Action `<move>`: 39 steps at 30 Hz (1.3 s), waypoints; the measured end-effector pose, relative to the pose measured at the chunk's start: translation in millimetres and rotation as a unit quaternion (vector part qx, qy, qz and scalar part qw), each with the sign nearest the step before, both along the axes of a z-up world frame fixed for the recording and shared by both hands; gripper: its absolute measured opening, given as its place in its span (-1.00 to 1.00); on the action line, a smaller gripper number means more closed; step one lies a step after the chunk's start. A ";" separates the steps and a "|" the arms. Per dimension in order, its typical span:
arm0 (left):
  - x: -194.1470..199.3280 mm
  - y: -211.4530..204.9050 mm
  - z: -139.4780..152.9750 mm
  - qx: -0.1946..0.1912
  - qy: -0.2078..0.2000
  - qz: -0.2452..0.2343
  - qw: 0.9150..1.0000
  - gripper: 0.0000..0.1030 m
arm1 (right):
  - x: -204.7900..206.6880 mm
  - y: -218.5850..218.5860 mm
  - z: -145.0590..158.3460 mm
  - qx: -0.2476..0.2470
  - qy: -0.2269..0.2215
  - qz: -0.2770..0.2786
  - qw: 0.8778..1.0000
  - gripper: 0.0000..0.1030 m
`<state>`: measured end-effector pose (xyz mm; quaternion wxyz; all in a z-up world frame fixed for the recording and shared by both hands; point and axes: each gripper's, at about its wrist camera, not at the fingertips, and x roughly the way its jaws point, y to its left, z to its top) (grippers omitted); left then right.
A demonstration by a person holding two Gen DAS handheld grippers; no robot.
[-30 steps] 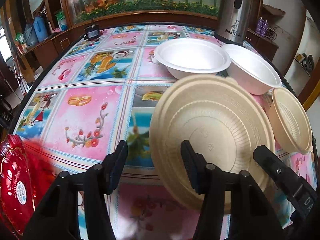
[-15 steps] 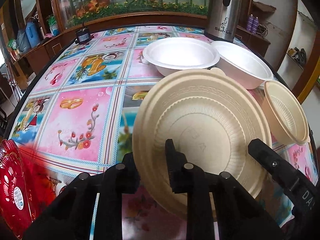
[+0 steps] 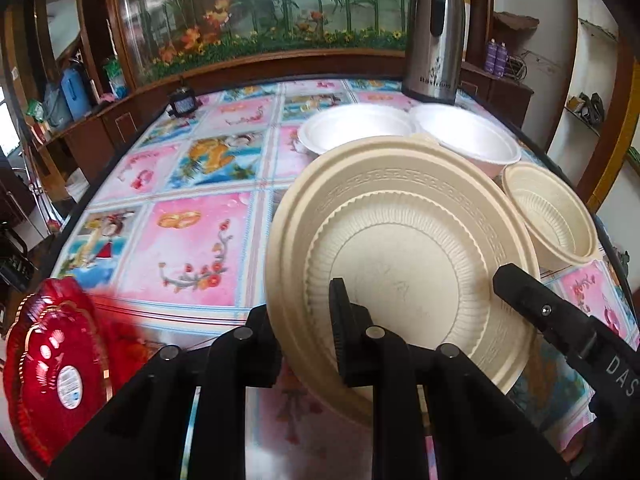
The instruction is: Organize plates and bowls
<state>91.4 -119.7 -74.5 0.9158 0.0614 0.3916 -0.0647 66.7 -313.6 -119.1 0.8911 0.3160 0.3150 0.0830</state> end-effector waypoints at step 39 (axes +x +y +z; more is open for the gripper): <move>-75.7 203.9 45.5 -0.054 -0.087 0.158 0.982 -0.65 | -31.1 213.2 74.0 -0.077 -0.056 0.161 0.982 -0.75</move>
